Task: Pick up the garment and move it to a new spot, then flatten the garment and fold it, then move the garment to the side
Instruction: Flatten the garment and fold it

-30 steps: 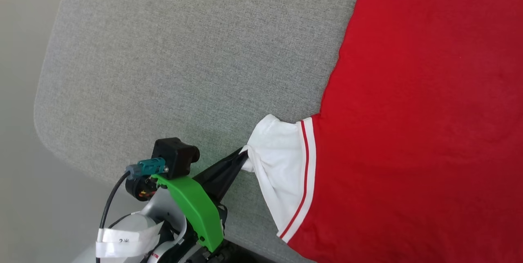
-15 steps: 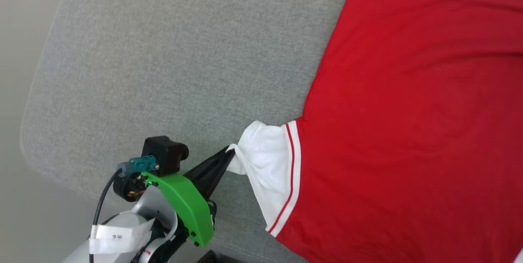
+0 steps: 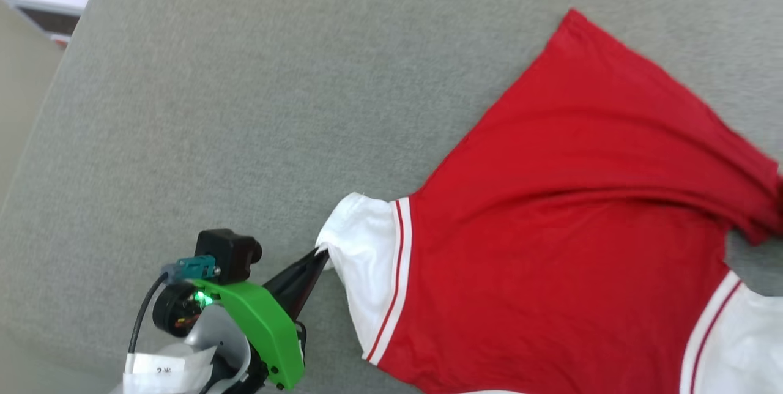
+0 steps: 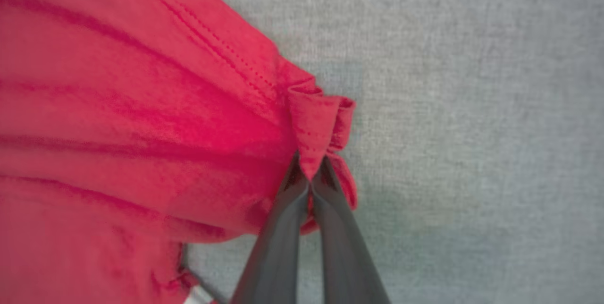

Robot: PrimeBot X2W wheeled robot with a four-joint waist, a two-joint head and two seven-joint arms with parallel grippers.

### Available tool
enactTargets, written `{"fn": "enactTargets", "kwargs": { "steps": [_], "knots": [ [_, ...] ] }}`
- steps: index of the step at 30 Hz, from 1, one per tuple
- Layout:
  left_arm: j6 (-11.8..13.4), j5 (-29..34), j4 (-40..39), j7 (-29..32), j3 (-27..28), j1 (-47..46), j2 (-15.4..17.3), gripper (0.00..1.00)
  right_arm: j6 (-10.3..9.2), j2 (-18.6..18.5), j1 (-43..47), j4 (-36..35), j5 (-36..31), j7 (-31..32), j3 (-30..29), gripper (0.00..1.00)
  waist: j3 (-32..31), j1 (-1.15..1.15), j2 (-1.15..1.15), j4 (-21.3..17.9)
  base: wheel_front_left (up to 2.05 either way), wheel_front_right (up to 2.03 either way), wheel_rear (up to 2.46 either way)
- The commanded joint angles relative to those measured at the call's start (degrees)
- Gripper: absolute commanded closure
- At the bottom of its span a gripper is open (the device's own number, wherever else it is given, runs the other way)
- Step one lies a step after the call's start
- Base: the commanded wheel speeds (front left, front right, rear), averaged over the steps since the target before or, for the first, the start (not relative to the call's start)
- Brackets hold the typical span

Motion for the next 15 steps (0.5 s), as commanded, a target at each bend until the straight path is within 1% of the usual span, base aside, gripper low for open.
{"fn": "enactTargets", "kwargs": {
  "steps": [1, 6, 10, 15],
  "knots": [
    [0.5, -0.8, 0.4, -0.4, 0.1, 1.0, 0.0, 1.0, -0.08, 0.7, 3.6, -0.5, 0.2, -0.3, -0.1, 1.0, -5.1, 0.0, 0.0, -4.5, 0.0, 0.0, 0.0],
    [0.8, -1.7, 1.4, -1.5, 0.1, 2.7, -0.7, 1.0, -0.08, 3.7, 11.3, -6.6, 2.1, -1.3, -2.3, 1.0, -7.8, 0.0, 0.0, -6.2, 0.0, 0.0, 0.0],
    [1.0, -2.4, 2.3, -2.4, 0.4, 3.7, -1.1, 1.0, -0.08, 5.5, 17.2, -11.4, 2.2, -1.1, -3.6, 1.0, -9.2, 0.0, 0.0, -7.2, 0.0, 0.0, 0.0],
    [1.2, -3.1, 3.0, -3.6, 0.7, 4.7, -1.8, 1.0, -0.08, 8.0, 22.8, -14.9, 2.3, -1.0, -5.0, 1.0, -10.2, 0.0, 0.0, -8.1, 0.0, 0.0, 0.0]
  ]
}}
